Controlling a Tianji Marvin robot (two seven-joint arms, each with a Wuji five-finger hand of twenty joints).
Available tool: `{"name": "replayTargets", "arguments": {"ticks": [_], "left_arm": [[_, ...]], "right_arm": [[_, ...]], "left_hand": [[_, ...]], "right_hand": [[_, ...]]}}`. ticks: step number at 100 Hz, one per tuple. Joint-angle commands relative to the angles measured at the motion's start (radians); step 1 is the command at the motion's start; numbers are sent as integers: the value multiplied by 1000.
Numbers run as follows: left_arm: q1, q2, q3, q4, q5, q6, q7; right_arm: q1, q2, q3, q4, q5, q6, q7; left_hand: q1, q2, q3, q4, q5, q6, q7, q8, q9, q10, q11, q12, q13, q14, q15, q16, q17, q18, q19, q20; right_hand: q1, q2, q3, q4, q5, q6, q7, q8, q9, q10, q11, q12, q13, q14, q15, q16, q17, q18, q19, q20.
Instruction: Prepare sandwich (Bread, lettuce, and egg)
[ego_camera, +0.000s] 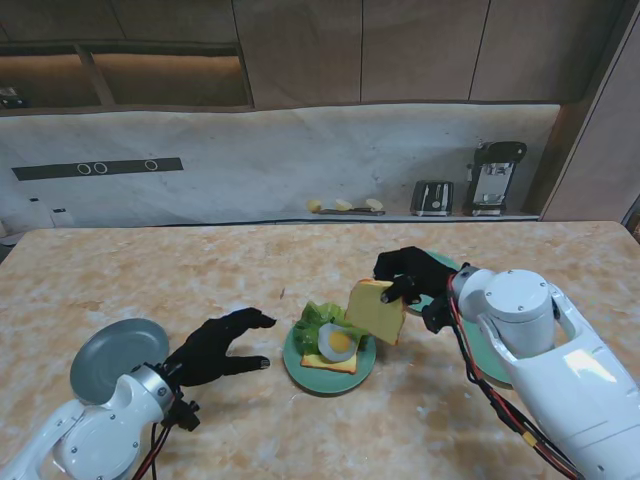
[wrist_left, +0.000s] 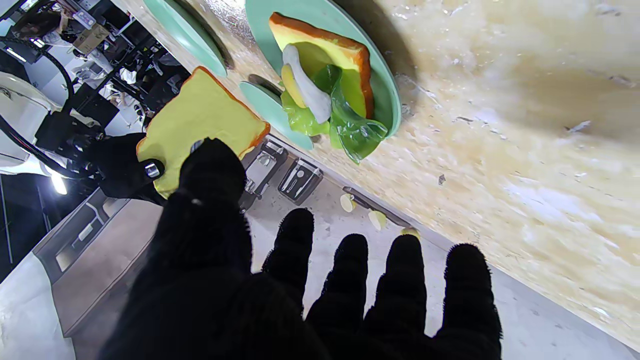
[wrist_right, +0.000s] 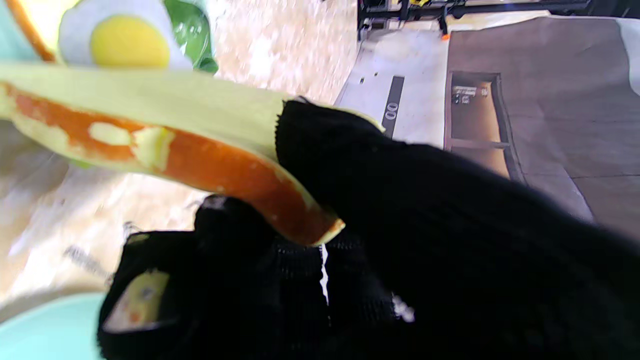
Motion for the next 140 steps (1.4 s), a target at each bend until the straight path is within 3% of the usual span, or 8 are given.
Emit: {"name": "replayTargets", "arguments": {"ticks": [1, 40, 98, 140], "left_arm": [[11, -3, -3, -6, 4, 6, -9], [24, -3, -18, -13, 15, 15, -8], [31, -2, -26, -17, 17, 21, -13], [25, -2, -24, -11, 13, 23, -17]], "right_arm": [[17, -19, -20, 19, 9, 3, 13], [114, -52, -135, 159, 196, 33, 88], [235, -56, -250, 319, 242, 47, 243], [315, -72, -336, 432, 245, 31, 306]], "left_hand": [[7, 21, -16, -22, 15, -17, 10, 7, -1, -22, 9, 4, -18, -13, 14, 11, -13, -7, 14, -20], [7, 21, -17, -22, 14, -17, 10, 7, -2, -22, 9, 4, -19, -13, 13, 11, -14, -8, 13, -19], [7, 22, -16, -22, 16, -17, 11, 7, -1, -20, 9, 4, -20, -14, 13, 11, -14, -8, 12, -19], [7, 23, -17, -22, 16, -19, 10, 7, 0, -23, 9, 4, -19, -15, 13, 11, -15, -9, 12, -19]], "right_hand": [[80, -9, 51, 47, 26, -4, 1, 6, 23, 91, -11, -145, -2, 53, -12, 13, 62, -113, 24, 29], [90, -26, 51, 52, 42, 10, -13, 9, 33, 113, -25, -136, 6, 79, -20, 10, 72, -78, 20, 43], [86, -17, 57, 58, 44, 18, -19, 14, 31, 120, -25, -130, -1, 83, -4, 3, 71, -70, 32, 58], [76, 8, 48, 58, 32, 14, -24, 15, 15, 117, -27, -130, -21, 83, -3, 2, 52, -69, 25, 59]]}}
